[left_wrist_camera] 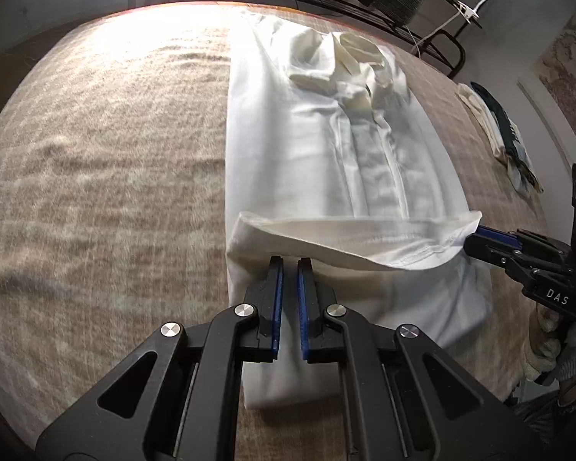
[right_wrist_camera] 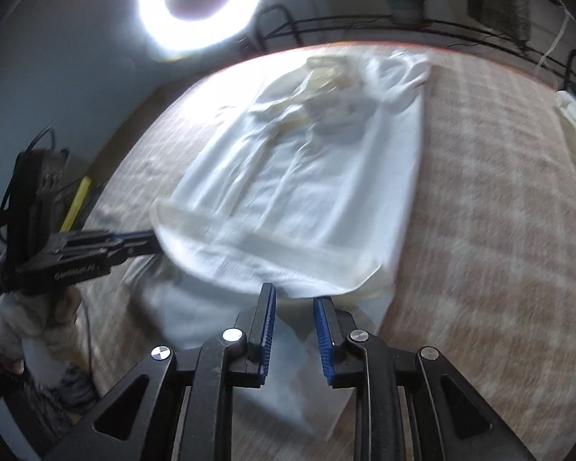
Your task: Fold small clothes
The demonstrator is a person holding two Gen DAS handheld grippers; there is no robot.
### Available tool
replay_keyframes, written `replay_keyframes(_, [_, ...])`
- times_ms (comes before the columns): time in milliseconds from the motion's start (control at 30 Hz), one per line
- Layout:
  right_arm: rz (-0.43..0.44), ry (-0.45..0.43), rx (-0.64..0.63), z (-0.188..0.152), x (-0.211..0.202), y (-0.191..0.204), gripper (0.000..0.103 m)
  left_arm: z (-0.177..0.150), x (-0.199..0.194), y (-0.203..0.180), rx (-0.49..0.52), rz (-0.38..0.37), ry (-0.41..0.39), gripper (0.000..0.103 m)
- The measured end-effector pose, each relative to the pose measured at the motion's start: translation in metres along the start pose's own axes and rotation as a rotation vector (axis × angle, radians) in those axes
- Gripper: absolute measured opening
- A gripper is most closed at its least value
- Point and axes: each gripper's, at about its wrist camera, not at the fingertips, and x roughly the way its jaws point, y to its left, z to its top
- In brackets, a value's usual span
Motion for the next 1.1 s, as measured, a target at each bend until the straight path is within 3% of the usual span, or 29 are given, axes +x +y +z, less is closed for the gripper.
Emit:
replay_keyframes(167, [-0.034,-0.035,0.051,0.011,-0.005,-0.014,0.029,0.010,0.002,0.002,0.009,0.059,-0.032,0.005])
replay_keyframes(400, [-0.077,-0.054,0.046,0.017,-0.009,-0.020,0.030,0.018,0.004,0.000,0.042,0.117,-0.054,0.005])
replay_keyframes(767, [-0.083,-0.110,0.104,0.041,-0.015,-0.039,0.034,0.056,0.000,0.016,-0.046,0.096,-0.101,0.005])
replay_keyframes(1100, [-0.043,-0.154,0.212,0.077,-0.009,-0.075,0.035,0.103,0.019,0.033,-0.107,0.073,-0.120,0.005])
